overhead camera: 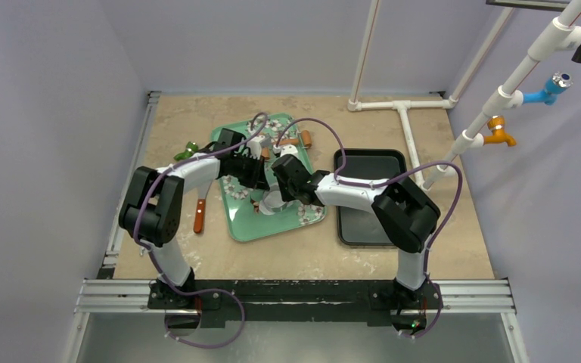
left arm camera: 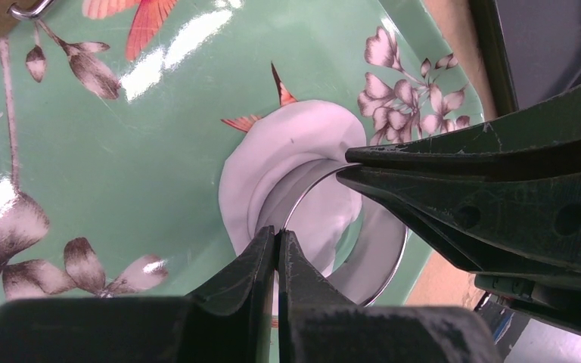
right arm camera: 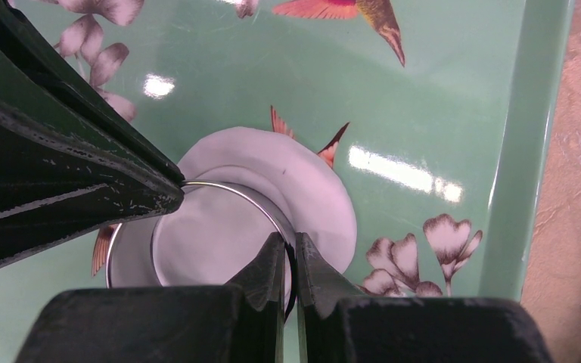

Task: Roll out the dumpling wrappers from the dough
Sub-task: Press the dumpling wrapper on the work surface.

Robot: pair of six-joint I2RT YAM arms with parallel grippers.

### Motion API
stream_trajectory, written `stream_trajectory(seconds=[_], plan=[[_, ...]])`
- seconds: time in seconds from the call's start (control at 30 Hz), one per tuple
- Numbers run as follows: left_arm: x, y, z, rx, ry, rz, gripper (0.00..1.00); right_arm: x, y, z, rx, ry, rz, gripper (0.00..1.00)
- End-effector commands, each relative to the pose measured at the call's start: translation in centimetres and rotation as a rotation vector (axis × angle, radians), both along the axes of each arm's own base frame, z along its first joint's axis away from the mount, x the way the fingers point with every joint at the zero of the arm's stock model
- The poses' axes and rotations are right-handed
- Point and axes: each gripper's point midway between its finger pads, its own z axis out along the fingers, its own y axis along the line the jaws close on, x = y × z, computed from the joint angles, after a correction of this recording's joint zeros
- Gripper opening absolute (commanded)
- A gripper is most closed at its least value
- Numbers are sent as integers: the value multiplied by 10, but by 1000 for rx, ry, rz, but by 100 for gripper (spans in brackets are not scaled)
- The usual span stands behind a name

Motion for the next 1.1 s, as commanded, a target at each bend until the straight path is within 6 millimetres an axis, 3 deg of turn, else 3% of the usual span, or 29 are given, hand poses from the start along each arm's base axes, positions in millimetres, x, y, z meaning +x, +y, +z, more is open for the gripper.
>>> stream_trajectory(seconds=[0.0,0.23,0.33,0.5,0.63,0.7,0.87,1.07], plan=[[-40,6,-18,24,203,4,3,22,-13,1,-25,-62,-102,0],[-48,2,-38,9,309,27,0,19,-16,-6,-12,-57,-123,0],[-44,4,-37,26,272,33,0,20,-17,-9,1,-74,-137,0],[-38,10,-28,52,173,37,0,14,-21,-15,-8,-89,-143,0],[-36,8,-12,43,88,12,17,9,-19,-13,-14,-112,-123,0],[-34,7,-5,40,64,5,20,9,-19,-7,-15,-128,-123,0],[-25,6,9,40,0,3,23,15,-19,10,1,-179,-135,0],[-18,9,23,49,-73,6,26,16,-17,6,1,-180,-130,0]])
